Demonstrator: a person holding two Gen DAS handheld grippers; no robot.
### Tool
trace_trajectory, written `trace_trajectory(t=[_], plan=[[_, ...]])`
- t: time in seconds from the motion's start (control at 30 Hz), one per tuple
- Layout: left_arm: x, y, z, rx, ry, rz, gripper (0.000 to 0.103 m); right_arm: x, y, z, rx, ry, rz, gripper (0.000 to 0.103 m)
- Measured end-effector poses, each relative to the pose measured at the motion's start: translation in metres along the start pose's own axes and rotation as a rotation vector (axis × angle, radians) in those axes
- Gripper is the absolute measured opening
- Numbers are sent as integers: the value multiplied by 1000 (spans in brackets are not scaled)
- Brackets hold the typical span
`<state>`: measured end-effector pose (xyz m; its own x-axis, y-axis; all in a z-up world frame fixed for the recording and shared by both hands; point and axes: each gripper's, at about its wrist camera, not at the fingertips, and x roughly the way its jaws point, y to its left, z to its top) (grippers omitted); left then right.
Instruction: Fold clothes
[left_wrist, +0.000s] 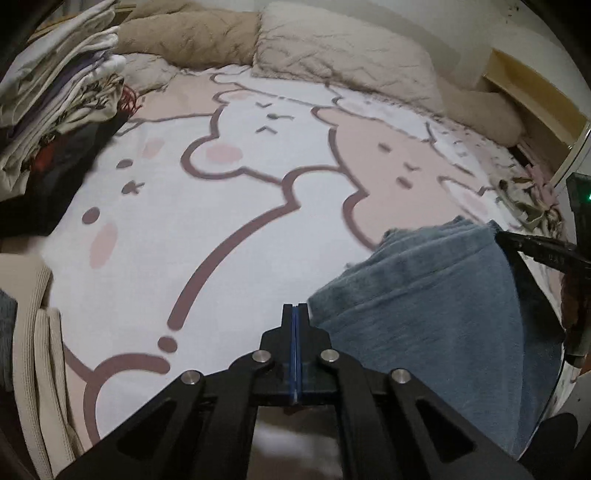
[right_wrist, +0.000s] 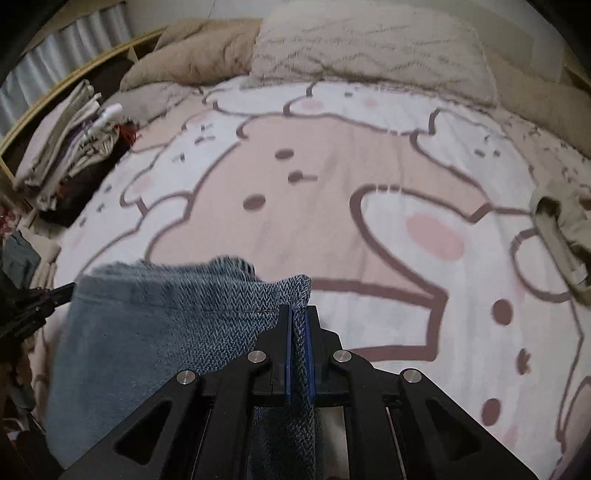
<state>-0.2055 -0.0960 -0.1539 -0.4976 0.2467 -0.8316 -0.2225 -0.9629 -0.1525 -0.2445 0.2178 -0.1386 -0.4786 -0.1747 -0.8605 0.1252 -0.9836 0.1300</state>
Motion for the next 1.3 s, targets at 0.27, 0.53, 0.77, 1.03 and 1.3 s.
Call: trace_trajectory(t=[0.27,0.53,0.77,1.03,1.3], plan=[[-74,-47,-9,159,-93,-44,11,-63,-22,0,109,-80,-2,9],[-56,-137,-35,435,-83,-83,27,-116,-21,-85,237,-56,203,9],[6,-129,-26,358,-63,-1,30,-67,-35,-153,393,20,176,5],[-35,-110,-27,291,-129,4,30,-90,-37,-156,452,-104,231,5],[-116,-121,-89,527,-183,4,30,-99,-4,-180,390,-141,190,5]])
